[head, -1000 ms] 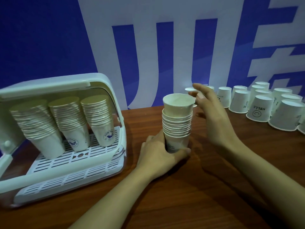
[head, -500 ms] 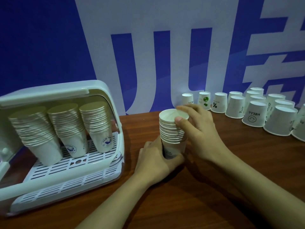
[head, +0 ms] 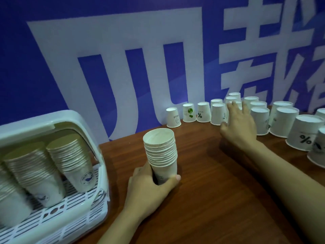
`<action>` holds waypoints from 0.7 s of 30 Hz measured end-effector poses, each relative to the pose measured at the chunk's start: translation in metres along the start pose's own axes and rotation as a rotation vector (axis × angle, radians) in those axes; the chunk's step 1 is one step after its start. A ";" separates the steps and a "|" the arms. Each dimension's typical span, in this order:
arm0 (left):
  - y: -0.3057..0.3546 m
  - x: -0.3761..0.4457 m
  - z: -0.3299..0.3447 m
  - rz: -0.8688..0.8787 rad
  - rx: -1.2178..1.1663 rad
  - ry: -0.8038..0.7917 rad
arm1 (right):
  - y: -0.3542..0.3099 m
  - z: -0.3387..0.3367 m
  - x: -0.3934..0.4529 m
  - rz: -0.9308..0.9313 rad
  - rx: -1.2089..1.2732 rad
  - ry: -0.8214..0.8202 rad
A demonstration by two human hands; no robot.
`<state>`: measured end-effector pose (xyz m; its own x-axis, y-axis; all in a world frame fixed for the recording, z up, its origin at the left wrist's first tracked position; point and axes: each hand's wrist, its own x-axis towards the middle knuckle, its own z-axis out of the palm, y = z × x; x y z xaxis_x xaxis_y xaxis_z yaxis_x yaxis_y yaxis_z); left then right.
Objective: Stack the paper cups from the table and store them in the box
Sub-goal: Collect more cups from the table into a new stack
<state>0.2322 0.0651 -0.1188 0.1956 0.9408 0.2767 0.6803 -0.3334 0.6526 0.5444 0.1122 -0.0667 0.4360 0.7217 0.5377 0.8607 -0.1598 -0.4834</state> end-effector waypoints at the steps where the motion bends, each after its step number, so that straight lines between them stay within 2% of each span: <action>1: 0.000 0.000 0.000 0.000 0.001 -0.001 | 0.003 0.002 -0.001 0.025 -0.008 -0.008; 10: 0.000 0.002 0.001 -0.014 -0.027 0.016 | 0.021 0.030 0.006 0.054 -0.296 -0.193; 14: -0.003 0.002 0.002 -0.028 -0.041 -0.003 | 0.022 0.034 0.010 0.023 -0.307 -0.084; 18: 0.000 0.002 0.001 -0.010 -0.053 0.002 | 0.022 0.037 0.019 0.005 -0.358 -0.074; 21: 0.000 0.004 0.001 -0.007 -0.044 0.003 | 0.011 0.033 0.018 -0.063 -0.335 0.129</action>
<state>0.2331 0.0687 -0.1185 0.1891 0.9429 0.2741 0.6501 -0.3295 0.6847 0.5527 0.1458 -0.0848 0.3905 0.6496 0.6524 0.9160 -0.3452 -0.2045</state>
